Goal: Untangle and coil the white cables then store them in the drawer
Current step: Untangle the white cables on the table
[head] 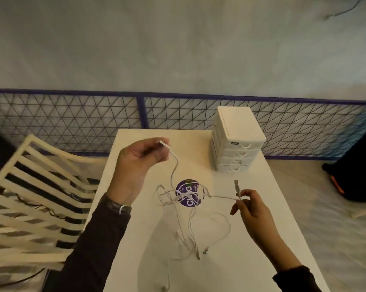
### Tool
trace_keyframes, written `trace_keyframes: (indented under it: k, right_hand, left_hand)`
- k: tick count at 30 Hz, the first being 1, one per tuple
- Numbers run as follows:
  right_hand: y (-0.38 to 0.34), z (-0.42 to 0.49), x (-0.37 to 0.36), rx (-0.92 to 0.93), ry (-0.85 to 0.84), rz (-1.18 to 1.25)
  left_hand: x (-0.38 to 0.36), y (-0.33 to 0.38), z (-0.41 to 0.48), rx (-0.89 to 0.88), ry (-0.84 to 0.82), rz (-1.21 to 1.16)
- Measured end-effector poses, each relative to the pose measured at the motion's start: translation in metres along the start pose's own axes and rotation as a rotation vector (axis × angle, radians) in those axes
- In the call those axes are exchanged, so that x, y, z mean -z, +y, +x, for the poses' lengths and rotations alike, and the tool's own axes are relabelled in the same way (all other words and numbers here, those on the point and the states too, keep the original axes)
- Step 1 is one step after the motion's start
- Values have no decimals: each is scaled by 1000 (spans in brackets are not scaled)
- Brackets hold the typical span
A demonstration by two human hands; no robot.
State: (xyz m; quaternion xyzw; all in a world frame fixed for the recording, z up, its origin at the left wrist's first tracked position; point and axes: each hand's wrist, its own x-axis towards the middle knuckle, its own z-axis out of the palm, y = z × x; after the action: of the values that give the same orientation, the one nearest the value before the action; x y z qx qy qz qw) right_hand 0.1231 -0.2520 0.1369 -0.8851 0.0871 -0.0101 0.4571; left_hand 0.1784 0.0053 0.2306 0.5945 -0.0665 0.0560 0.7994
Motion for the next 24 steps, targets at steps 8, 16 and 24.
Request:
trace_keyframes:
  k: [8,16,24]
  right_hand:
    - [3,1,-2,-33,-23,24]
    - [-29,-4,-21,10,-72,419]
    - [-51,-18,-40,29,-237,683]
  left_hand:
    - [11,-16,-3,98,219,-121]
    - [-23,-52,-27,220,156,60]
    - [-38,-68,-58,250,169,60]
